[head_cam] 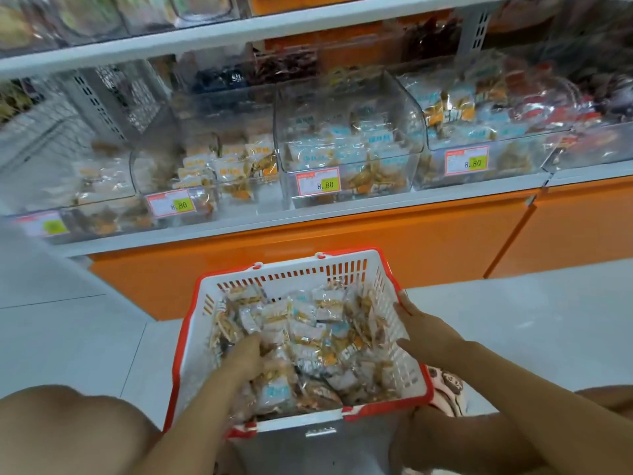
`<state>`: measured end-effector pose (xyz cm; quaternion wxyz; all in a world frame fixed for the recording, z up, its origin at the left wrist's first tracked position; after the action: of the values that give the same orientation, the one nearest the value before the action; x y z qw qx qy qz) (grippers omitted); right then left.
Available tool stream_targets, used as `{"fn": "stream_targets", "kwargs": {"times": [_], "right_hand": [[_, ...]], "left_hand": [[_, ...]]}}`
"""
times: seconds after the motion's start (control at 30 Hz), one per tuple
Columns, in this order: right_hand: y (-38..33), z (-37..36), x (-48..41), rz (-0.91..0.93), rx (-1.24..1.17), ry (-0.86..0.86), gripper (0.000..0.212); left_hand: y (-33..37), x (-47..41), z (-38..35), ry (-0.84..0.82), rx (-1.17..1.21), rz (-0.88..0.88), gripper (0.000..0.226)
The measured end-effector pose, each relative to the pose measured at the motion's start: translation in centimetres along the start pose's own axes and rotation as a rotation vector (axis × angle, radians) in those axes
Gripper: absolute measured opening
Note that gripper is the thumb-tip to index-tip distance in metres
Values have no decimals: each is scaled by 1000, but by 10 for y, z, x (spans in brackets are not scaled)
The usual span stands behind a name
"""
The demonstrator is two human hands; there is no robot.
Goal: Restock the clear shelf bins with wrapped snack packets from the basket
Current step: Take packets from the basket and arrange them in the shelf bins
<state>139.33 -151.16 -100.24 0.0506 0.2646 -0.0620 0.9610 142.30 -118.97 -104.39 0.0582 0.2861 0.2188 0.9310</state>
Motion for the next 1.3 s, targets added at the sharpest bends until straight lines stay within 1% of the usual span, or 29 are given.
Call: {"fn": "stream_targets", "kwargs": {"times": [0.03, 0.1, 0.17, 0.23, 0.27, 0.37, 0.5, 0.6, 0.67, 0.73, 0.77, 0.8, 0.83, 0.87, 0.9, 0.93, 0.97, 1.03, 1.07, 1.13, 1.2, 1.23, 1.27, 1.3], "right_hand": [[-1, 0, 0, 5, 8, 2, 72], [-2, 0, 0, 8, 20, 6, 71], [-3, 0, -1, 2, 8, 5, 69], [-3, 1, -1, -6, -6, 5, 67], [-3, 2, -1, -10, -8, 6, 66], [-2, 4, -2, -11, -6, 8, 65], [-4, 6, -1, 24, 20, 22, 63], [-7, 7, 0, 26, 6, 38, 60], [-11, 11, 4, 14, -22, 71, 62], [-19, 21, 10, 21, -145, 125, 62], [-24, 27, 13, 24, -256, 140, 61], [-29, 32, 16, 13, -423, 121, 59], [-35, 37, 19, -11, -645, 57, 56], [-42, 40, 22, -30, -904, -48, 52], [-51, 43, 25, -27, -1167, -169, 47], [-58, 48, 28, -7, -1364, -250, 42], [-61, 54, 30, 16, -1475, -269, 36], [-60, 68, 32, 40, -1610, -224, 27], [-56, 75, 31, 34, -1658, -186, 22], [-44, 87, 27, 21, -1689, -107, 17], [-30, 98, 26, -10, -1715, -40, 17], [-24, 104, 26, -14, -1726, -11, 18], [-18, 109, 26, -13, -1729, 14, 18], [-14, 114, 28, -14, -1729, 31, 20]], "left_hand": [[-1, 3, 1, -35, 6, 26, 40], [-3, 6, -1, -160, -2, 72, 63], [-4, 8, -3, -272, -64, 90, 85], [-3, 10, -5, -333, -106, 92, 100], [-2, 11, -5, -335, -115, 95, 103], [6, 9, -6, -295, -72, 62, 99], [19, 4, -5, -202, -12, 2, 80], [30, 2, -1, -153, 48, -24, 77], [41, 2, 7, -82, 131, -61, 74], [56, 4, 21, 67, 238, -97, 68], [66, 5, 29, 147, 309, -108, 65], [74, 3, 34, 208, 407, -113, 63], [86, 3, 39, 253, 535, -113, 63], [97, 2, 43, 287, 675, -111, 68], [106, -2, 46, 323, 798, -116, 89], [114, -6, 47, 332, 877, -118, 99], [129, -7, 47, 331, 945, -162, 94], [159, -5, 50, 331, 993, -297, 67], [170, -7, 49, 329, 989, -342, 58], [191, -6, 53, 296, 984, -443, 53], [203, -4, 58, 309, 974, -498, 39], [206, -2, 62, 356, 939, -503, 31], [208, 0, 64, 415, 883, -501, 29], [210, 0, 65, 471, 828, -500, 32]]}}
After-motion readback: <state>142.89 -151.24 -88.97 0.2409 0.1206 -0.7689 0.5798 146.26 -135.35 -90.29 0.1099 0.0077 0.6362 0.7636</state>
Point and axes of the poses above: each hand's wrist, its own x-axis away from the middle knuckle, its own z-axis out of the back of the hand, y = z × x, the point moved 4 cm from there along -x, towards the middle knuckle, and after that the axes turned 11 degrees about -z, right-handed, at the moved point
